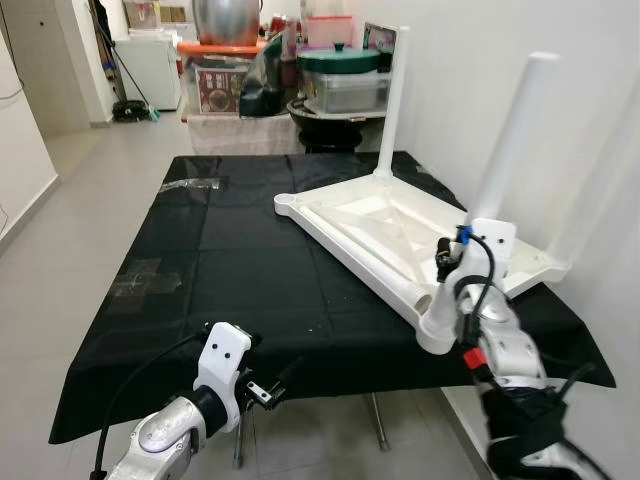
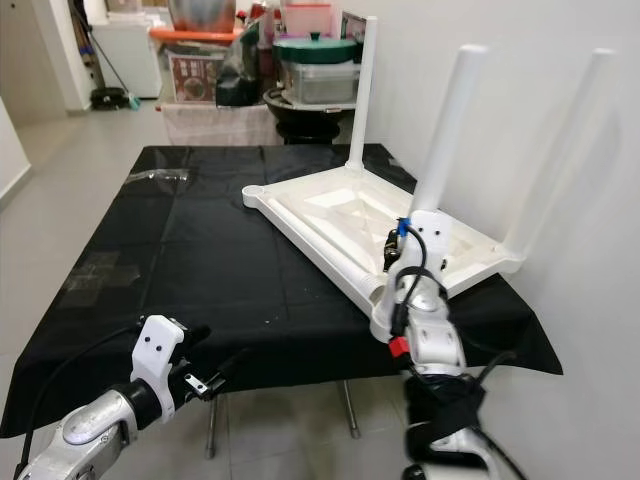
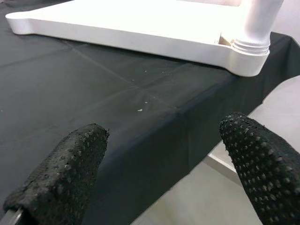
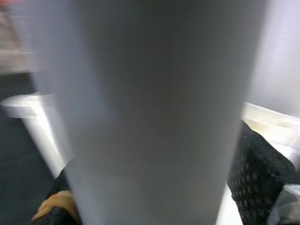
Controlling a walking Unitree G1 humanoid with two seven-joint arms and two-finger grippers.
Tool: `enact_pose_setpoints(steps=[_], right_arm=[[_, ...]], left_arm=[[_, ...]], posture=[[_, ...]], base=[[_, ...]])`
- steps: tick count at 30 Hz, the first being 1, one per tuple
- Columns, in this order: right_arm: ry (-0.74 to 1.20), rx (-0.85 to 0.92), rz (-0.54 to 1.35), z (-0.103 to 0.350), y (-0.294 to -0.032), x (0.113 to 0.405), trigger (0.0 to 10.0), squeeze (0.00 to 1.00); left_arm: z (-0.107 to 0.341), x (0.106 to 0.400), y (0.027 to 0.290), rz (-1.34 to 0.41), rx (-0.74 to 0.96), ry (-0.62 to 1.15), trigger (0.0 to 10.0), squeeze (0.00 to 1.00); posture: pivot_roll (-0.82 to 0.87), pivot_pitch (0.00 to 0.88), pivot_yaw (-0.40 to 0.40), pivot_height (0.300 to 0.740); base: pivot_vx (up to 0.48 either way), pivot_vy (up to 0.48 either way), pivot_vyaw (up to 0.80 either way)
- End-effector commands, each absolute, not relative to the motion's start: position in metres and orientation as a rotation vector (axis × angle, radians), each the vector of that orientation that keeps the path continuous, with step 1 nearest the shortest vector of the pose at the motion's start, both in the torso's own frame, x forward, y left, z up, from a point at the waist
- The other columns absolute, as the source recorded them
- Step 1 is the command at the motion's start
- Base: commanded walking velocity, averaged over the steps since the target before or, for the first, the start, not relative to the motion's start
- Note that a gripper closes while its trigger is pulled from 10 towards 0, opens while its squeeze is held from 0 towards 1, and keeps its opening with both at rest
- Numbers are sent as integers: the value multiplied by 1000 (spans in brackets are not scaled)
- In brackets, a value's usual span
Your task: Building children table
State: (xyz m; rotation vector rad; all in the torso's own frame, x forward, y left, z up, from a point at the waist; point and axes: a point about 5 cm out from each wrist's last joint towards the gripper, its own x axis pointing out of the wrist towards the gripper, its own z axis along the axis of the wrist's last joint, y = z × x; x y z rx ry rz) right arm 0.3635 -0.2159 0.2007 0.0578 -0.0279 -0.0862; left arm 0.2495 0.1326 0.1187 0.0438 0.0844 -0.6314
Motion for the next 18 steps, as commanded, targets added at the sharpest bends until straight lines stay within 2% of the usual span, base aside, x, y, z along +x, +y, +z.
enact_pose_setpoints(steps=[1, 2, 4, 5, 9, 14, 15, 16, 17, 18], right_arm=[[-87, 42, 229, 219, -214, 357, 10000, 0], [-87, 42, 229, 219, -214, 357, 10000, 0], [-92, -127, 523, 224, -216, 339, 10000, 0], [-92, -127, 523, 224, -216, 339, 10000, 0], [-88, -175, 808, 238, -204, 325, 10000, 0], [-80, -201, 846, 234, -202, 326, 10000, 0], [-90, -203, 822, 233, -201, 331, 9608, 0], [-92, -186, 810, 232, -201, 335, 4118, 0], [-105, -181, 816, 232, -201, 336, 0, 0], [-114, -176, 825, 233, -201, 336, 0, 0]], left_arm=[[116, 249, 135, -625, 50, 96, 10000, 0], [116, 249, 135, -625, 50, 96, 10000, 0], [116, 248, 137, -626, 54, 99, 10000, 0], [116, 248, 137, -626, 54, 99, 10000, 0], [116, 250, 135, -629, 56, 96, 10000, 0], [117, 251, 134, -631, 55, 93, 10000, 0], [118, 250, 135, -630, 57, 92, 10000, 0], [117, 250, 136, -629, 58, 92, 10000, 0], [117, 250, 136, -628, 60, 92, 10000, 0], [117, 250, 136, -627, 61, 92, 10000, 0]], posture=[[61, 0, -61, 740], [61, 0, -61, 740], [53, 0, -59, 740], [53, 0, -59, 740], [55, 0, -56, 740], [64, 0, -58, 740], [64, 0, -58, 740], [66, 0, -58, 740], [68, 0, -64, 740], [68, 0, -64, 740]], base=[[0, 0, 0], [0, 0, 0], [0, 0, 0], [0, 0, 0], [0, 0, 0], [0, 0, 0], [0, 0, 0], [0, 0, 0], [0, 0, 0], [0, 0, 0]])
